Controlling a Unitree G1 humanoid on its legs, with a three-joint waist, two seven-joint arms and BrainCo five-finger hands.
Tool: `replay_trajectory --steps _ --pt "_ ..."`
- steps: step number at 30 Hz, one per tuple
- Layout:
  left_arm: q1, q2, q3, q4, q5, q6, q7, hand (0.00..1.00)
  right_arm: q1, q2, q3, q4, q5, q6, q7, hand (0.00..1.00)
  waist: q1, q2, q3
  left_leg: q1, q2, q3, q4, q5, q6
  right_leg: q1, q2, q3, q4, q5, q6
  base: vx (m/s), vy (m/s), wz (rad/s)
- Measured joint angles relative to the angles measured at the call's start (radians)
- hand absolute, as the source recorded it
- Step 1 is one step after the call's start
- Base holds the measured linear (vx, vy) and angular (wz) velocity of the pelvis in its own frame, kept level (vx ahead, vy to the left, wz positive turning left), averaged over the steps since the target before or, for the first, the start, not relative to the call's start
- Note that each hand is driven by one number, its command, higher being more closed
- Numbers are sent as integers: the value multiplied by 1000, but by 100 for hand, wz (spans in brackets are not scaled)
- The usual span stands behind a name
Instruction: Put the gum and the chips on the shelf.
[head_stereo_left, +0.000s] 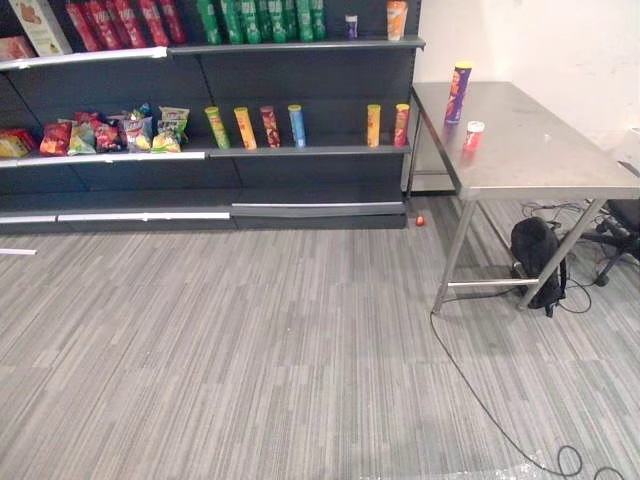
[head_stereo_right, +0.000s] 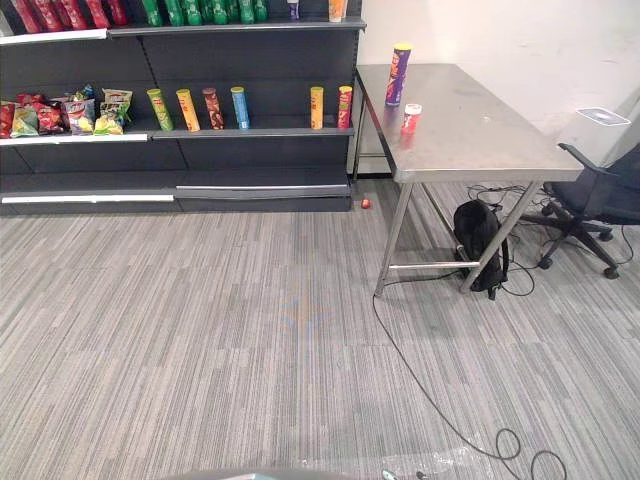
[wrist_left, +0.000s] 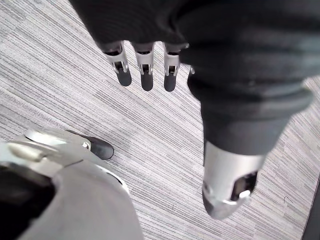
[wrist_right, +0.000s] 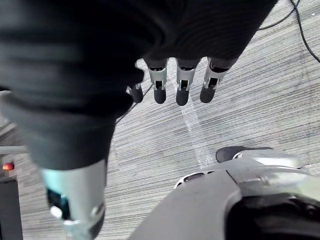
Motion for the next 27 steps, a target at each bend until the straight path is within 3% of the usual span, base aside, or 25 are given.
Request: replay_trajectory --steps 7,12,17,22,27 --pt "-21 0 0 0 -1 -6 1 0 -29 3 -13 2 -5 -5 -1 0 2 -2 50 24 -1 2 -1 -6 -10 40 3 -11 -24 1 2 110 -13 2" --pt "-24 0 0 -1 6 9 40 0 -32 3 -13 2 17 6 6 0 1 -3 54 35 0 8 -7 -7 -11 52 4 -12 -33 1 3 -29 -12 -1" --pt "-31 3 0 -1 9 62 43 0 -27 2 -13 2 82 -18 45 0 -2 -4 59 40 3 23 -8 -6 -9 50 7 -5 -36 1 8 -67 -11 -8" --pt "-31 3 0 0 9 62 43 0 -18 7 -13 5 167 -28 65 0 -2 -5 59 40 4 25 -8 -4 -8 50 7 -3 -38 3 6 -9 -1 0" --pt "-31 3 1 0 9 61 60 0 -19 11 -16 14 167 -33 60 0 -3 -8 60 42 5 25 -8 -5 -9 58 10 -2 -45 10 2 6 -2 0"
